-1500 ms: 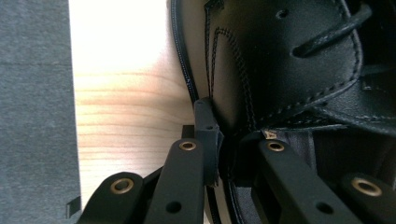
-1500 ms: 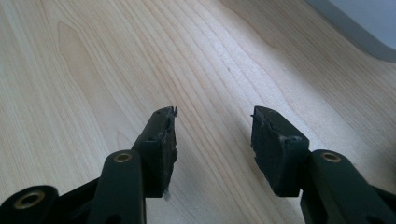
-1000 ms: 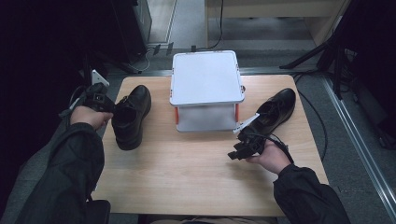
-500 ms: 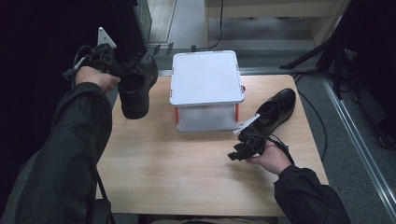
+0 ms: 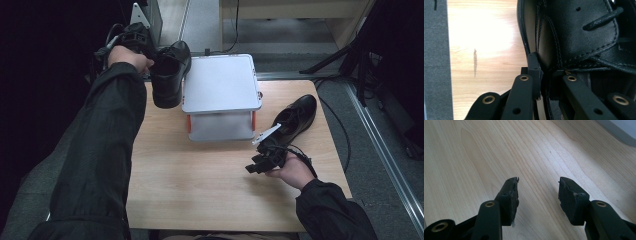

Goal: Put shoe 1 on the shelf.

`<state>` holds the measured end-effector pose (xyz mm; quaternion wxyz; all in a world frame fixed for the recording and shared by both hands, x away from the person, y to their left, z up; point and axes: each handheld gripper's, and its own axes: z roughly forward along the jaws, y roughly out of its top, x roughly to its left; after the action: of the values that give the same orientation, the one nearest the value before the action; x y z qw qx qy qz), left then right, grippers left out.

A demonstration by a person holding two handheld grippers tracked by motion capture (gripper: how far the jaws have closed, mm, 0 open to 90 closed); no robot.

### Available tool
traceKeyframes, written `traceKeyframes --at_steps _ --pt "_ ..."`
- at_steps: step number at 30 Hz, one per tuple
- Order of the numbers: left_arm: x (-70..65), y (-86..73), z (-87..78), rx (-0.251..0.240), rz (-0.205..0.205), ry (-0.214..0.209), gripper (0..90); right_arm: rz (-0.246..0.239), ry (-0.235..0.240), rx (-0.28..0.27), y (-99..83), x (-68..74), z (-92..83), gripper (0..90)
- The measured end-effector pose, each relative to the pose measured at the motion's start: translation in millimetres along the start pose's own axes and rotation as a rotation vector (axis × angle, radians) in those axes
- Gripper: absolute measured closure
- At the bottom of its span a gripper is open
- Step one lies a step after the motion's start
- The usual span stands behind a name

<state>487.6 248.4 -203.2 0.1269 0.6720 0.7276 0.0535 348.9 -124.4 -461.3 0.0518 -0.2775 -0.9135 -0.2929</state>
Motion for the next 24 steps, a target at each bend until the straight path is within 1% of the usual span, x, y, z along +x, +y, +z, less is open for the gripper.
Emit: traceKeyframes --at_steps 1,3,5,6,7,8,9,12,14,16,23,24 --pt "-10.3 4.1 2.1 0.008 0.01 0.01 84.6 0.002 0.002 -0.002 -0.7 -0.1 -0.4 50.4" --pt "-18.9 6.9 4.4 0.011 0.015 0.013 84.5 0.006 0.0 -0.002 -1.8 -0.2 -1.3 50.5" --pt "-27.2 9.7 6.7 0.013 0.019 0.002 84.4 0.005 0.0 -0.005 -3.2 -0.9 -2.1 50.5" --pt "-30.6 11.1 7.8 0.014 0.026 -0.003 84.4 0.01 -0.003 -0.006 -4.0 -1.0 -2.6 50.5" --pt "-30.6 11.1 7.8 0.014 0.026 -0.003 84.4 0.009 -0.002 -0.007 -4.9 -1.4 -3.2 50.5" --pt "-37.6 13.0 10.9 0.011 0.035 -0.019 84.3 0.014 -0.005 -0.008 -6.0 -1.4 -4.1 50.5" --pt "-40.4 13.7 12.5 0.01 0.036 -0.027 84.3 0.015 -0.004 -0.009 -6.7 -1.5 -4.6 50.5" --pt "-48.2 16.5 17.3 0.008 0.041 -0.031 84.4 0.019 -0.007 -0.012 -9.5 -2.0 -6.5 50.5" --pt "-50.6 17.0 18.6 0.01 0.037 -0.03 84.3 0.024 -0.009 -0.014 -11.3 -2.3 -7.5 50.5" --pt "-56.1 18.1 23.2 0.016 0.032 -0.029 84.2 0.029 -0.011 -0.012 -12.4 -2.4 -8.2 50.5" --pt "-59.7 17.6 38.2 0.028 0.008 -0.045 83.8 0.036 -0.017 -0.014 -16.2 -2.7 -10.4 50.5" --pt "-59.7 17.6 38.2 0.028 0.008 -0.045 83.6 0.036 -0.017 -0.014 -16.2 -2.7 -10.4 50.5"
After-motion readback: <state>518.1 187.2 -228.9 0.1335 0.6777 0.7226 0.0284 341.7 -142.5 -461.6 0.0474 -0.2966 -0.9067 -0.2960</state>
